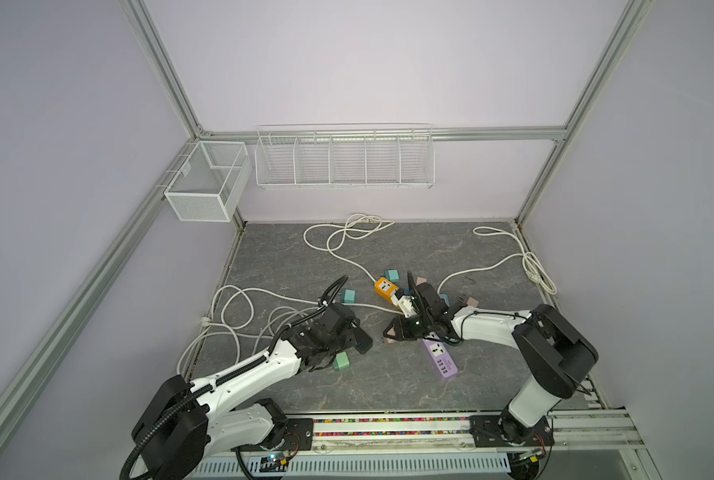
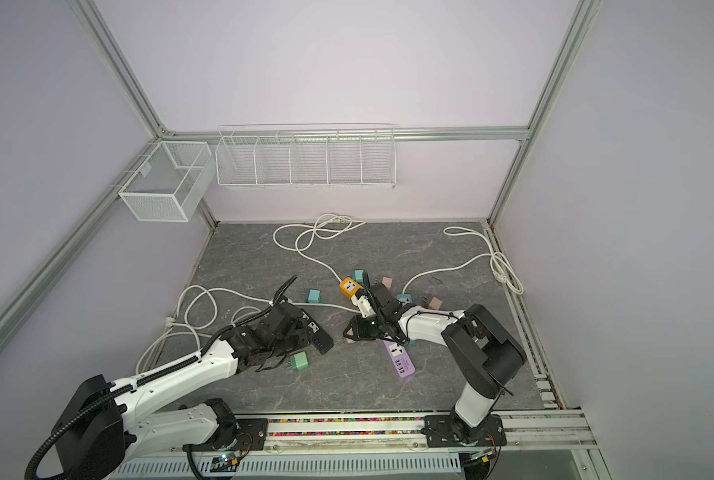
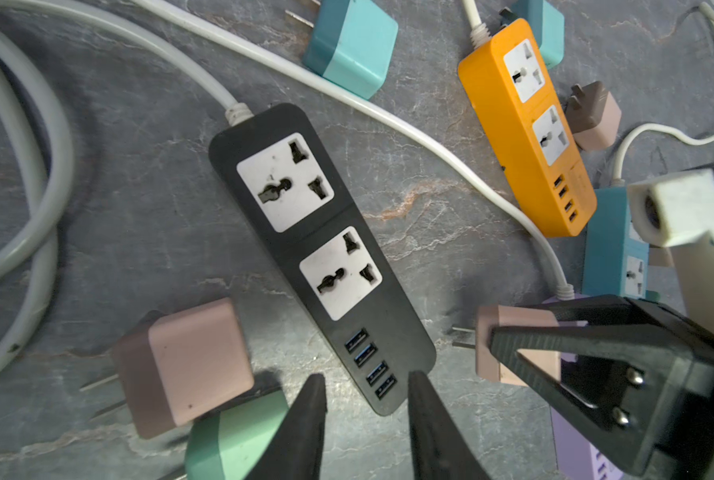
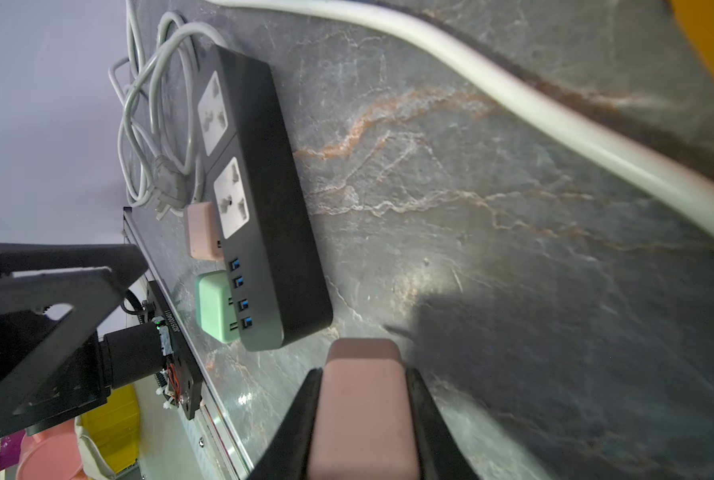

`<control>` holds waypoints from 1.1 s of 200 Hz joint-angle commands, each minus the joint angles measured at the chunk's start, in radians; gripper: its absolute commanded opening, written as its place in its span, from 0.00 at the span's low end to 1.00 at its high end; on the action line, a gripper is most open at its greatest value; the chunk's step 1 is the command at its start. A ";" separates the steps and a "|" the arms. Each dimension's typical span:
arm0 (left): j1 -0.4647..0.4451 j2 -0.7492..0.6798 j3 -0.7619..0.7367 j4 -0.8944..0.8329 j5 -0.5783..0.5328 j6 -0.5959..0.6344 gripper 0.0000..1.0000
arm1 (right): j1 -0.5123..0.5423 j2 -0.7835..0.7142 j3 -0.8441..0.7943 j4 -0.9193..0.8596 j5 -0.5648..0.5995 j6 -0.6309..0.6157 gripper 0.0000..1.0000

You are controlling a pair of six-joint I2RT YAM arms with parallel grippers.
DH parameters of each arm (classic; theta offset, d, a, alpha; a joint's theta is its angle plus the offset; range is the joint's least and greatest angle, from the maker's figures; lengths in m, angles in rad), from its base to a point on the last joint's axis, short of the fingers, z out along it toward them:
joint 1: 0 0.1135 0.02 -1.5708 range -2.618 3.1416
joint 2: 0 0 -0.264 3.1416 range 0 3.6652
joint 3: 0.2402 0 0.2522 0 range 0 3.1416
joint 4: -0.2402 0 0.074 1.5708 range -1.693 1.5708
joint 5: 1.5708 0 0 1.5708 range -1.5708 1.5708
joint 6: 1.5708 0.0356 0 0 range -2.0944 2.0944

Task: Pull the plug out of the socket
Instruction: 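Lower the beige adapter onto the table near the purple strip and open the right gripper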

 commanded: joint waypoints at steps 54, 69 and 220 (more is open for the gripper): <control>0.005 -0.007 0.014 -0.002 -0.027 -0.001 0.35 | 0.003 0.026 0.001 -0.030 0.040 -0.021 0.43; 0.005 -0.017 0.008 -0.002 -0.033 -0.004 0.35 | 0.002 0.013 0.004 -0.058 0.062 -0.034 0.50; 0.128 -0.120 0.053 -0.074 -0.039 0.065 0.44 | -0.051 -0.244 0.171 -0.373 0.218 -0.176 0.89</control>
